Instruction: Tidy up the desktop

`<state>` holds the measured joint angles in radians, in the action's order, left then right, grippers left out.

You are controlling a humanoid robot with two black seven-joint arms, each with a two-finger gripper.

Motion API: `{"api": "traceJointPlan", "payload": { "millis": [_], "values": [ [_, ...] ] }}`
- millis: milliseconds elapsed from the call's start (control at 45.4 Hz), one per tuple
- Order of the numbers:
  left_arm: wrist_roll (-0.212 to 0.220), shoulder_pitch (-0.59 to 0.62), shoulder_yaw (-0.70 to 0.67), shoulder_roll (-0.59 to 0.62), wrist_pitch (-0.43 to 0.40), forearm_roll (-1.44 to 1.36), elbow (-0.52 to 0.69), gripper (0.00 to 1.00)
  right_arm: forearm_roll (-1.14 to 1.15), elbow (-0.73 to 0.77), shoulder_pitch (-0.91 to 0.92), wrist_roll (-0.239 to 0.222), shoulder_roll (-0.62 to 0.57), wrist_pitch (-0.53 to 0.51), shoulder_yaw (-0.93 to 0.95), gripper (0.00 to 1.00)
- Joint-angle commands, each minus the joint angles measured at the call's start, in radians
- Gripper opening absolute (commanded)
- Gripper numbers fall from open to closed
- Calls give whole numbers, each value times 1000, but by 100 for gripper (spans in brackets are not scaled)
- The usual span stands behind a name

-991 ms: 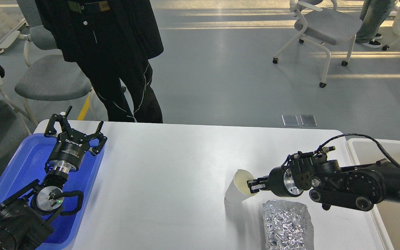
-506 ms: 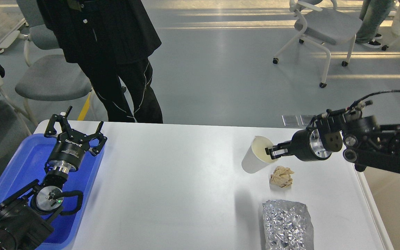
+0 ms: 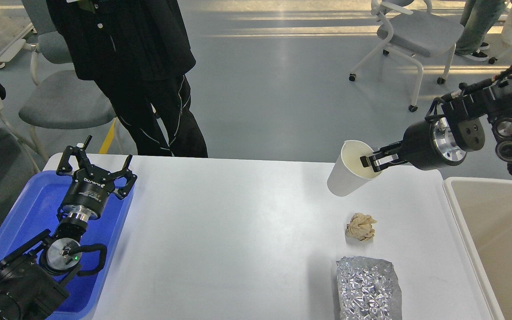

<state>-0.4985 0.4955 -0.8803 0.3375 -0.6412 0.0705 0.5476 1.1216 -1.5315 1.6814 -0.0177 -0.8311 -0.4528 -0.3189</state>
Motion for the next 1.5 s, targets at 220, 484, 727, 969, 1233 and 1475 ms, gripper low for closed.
{"api": "traceJointPlan", "payload": {
  "millis": [220,484,727,969,1233,1475],
  "values": [
    [0,0,0,0,0,0,0,100,1,-47,97,-1,-97,-79,1,0],
    [0,0,1,0,0,0,0,100,1,-41,31,4,-226,-37,11,0],
    [0,0,1,0,0,0,0,100,-11,-12,-238,59,-394,132,136,0],
    [0,0,1,0,0,0,0,100,-161,103,-382,108,-441,221,181,0],
    [0,0,1,0,0,0,0,100,-386,338,-509,169,-396,276,182,0],
    [0,0,1,0,0,0,0,100,-600,592,-649,229,-292,286,184,0]
  ]
}}
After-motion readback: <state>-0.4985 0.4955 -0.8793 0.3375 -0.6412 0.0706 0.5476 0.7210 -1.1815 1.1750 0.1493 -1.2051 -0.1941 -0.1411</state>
